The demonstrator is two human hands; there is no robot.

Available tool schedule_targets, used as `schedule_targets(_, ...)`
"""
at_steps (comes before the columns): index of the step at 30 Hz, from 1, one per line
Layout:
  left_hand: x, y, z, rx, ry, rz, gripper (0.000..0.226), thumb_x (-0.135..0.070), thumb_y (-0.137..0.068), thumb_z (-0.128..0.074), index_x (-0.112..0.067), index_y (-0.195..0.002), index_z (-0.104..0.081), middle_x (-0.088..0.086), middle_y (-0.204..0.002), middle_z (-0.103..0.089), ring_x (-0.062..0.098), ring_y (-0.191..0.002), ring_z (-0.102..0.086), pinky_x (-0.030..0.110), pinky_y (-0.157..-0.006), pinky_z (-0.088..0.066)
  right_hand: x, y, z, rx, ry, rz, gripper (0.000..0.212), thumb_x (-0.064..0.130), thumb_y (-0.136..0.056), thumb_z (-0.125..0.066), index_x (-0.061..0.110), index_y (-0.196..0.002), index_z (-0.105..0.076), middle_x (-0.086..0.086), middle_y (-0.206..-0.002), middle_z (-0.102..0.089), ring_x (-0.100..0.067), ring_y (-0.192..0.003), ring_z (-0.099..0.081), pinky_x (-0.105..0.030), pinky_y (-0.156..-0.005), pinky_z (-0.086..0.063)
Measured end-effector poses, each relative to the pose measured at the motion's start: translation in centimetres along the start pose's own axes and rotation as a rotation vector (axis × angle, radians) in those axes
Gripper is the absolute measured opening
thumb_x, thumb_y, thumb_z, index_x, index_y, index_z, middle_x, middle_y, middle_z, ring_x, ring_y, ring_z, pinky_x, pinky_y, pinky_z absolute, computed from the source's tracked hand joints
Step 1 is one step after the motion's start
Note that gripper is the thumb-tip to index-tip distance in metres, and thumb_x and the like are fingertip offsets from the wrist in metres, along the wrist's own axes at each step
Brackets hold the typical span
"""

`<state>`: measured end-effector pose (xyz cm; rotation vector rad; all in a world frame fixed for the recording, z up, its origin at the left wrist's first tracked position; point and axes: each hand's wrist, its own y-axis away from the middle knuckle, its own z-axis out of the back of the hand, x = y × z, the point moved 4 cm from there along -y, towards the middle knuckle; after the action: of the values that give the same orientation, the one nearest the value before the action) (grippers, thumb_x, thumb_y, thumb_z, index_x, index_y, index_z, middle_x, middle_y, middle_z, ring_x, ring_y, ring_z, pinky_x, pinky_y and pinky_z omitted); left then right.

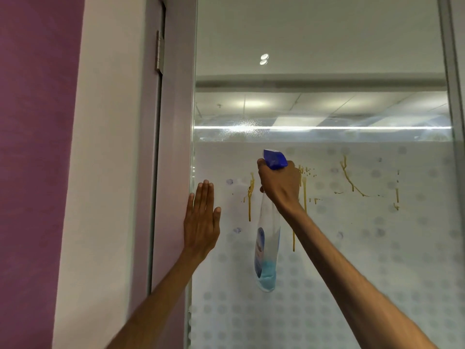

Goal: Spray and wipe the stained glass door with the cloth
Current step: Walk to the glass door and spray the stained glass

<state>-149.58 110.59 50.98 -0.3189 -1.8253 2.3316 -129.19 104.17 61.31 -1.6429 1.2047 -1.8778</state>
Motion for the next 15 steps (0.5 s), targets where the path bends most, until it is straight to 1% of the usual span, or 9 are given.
schedule_targets(3,0.0,0.1,0.0,-0.013,-0.015,-0.007,0.061,-0.035,-0.102,-0.018,-0.009,-0.157,-0.014,0.004,-0.167,-0.009,0.018,-0.155,-0.004,0.034,-0.127,0.001,-0.6,0.2,0.3,-0.013,0.000,-0.015,0.017,0.017,-0.095,-0.059,0.008,-0.082,-0.055,-0.024,-0.080,-0.066,-0.037,-0.079,-0.069,-0.035,-0.074,-0.055)
schedule_targets(5,0.0,0.0,-0.1,-0.021,-0.022,-0.008,0.061,-0.034,-0.103,-0.018,-0.008,-0.157,-0.015,0.004,-0.167,-0.009,0.017,-0.155,-0.004,0.033,-0.127,0.002,-0.9,0.3,0.7,-0.031,-0.022,-0.034,0.017,0.017,-0.095,-0.059,0.009,-0.081,-0.055,-0.025,-0.081,-0.067,-0.028,-0.068,-0.066,-0.028,-0.066,-0.053)
schedule_targets(7,0.1,0.1,-0.1,-0.023,-0.028,-0.013,0.060,-0.034,-0.103,-0.017,-0.008,-0.157,-0.014,0.004,-0.167,-0.008,0.017,-0.155,-0.003,0.033,-0.127,0.002,-1.3,0.4,1.4,-0.046,-0.060,-0.054,0.022,0.018,-0.094,-0.060,0.015,-0.073,-0.055,-0.016,-0.073,-0.066,-0.015,-0.056,-0.061,-0.016,-0.054,-0.049)
schedule_targets(8,0.1,0.1,-0.1,-0.022,-0.026,-0.016,0.060,-0.034,-0.103,-0.016,-0.008,-0.158,-0.013,0.004,-0.167,-0.008,0.017,-0.155,-0.003,0.034,-0.127,0.001,-1.4,0.4,1.9,-0.047,-0.082,-0.063,0.025,0.018,-0.094,-0.060,0.018,-0.070,-0.054,-0.010,-0.070,-0.065,-0.012,-0.054,-0.061,-0.013,-0.052,-0.048)
schedule_targets(9,0.1,0.1,-0.1,-0.018,-0.019,-0.018,0.060,-0.034,-0.103,-0.016,-0.009,-0.158,-0.012,0.005,-0.167,-0.007,0.017,-0.155,-0.002,0.035,-0.127,0.001,-1.5,0.5,2.3,-0.044,-0.098,-0.074,0.025,0.019,-0.094,-0.061,0.021,-0.070,-0.054,-0.006,-0.068,-0.065,-0.011,-0.054,-0.062,-0.014,-0.054,-0.050)
schedule_targets(10,0.0,0.2,-0.1,-0.014,-0.010,-0.017,0.061,-0.035,-0.103,-0.015,-0.009,-0.158,-0.011,0.005,-0.167,-0.006,0.017,-0.155,-0.002,0.037,-0.127,-0.001,-1.7,0.6,2.8,-0.039,-0.107,-0.089,0.024,0.020,-0.094,-0.061,0.021,-0.070,-0.055,-0.004,-0.068,-0.065,-0.012,-0.055,-0.063,-0.018,-0.059,-0.052)
schedule_targets(12,-0.2,0.4,-0.1,-0.019,0.013,0.000,0.061,-0.035,-0.103,-0.016,-0.009,-0.158,-0.012,0.006,-0.167,-0.007,0.019,-0.155,-0.003,0.041,-0.127,-0.004,-2.0,0.7,3.7,-0.029,-0.115,-0.125,0.017,0.020,-0.093,-0.062,0.014,-0.077,-0.059,-0.007,-0.072,-0.067,-0.018,-0.060,-0.066,-0.028,-0.069,-0.055)
schedule_targets(14,-0.8,0.9,0.0,-0.039,0.032,0.015,0.062,-0.036,-0.102,-0.018,-0.006,-0.157,-0.015,0.010,-0.166,-0.009,0.022,-0.155,-0.006,0.043,-0.127,-0.007,-2.5,0.8,4.8,-0.035,-0.110,-0.152,0.014,0.020,-0.092,-0.063,0.008,-0.086,-0.062,-0.012,-0.078,-0.069,-0.022,-0.064,-0.068,-0.031,-0.072,-0.056)
schedule_targets(15,-1.3,1.4,0.0,-0.045,0.043,0.011,0.063,-0.036,-0.102,-0.019,-0.004,-0.157,-0.017,0.012,-0.166,-0.010,0.023,-0.155,-0.006,0.043,-0.127,-0.007,-2.7,0.8,5.3,-0.041,-0.107,-0.160,0.014,0.021,-0.092,-0.063,0.008,-0.085,-0.062,-0.013,-0.079,-0.069,-0.023,-0.066,-0.068,-0.032,-0.072,-0.056)
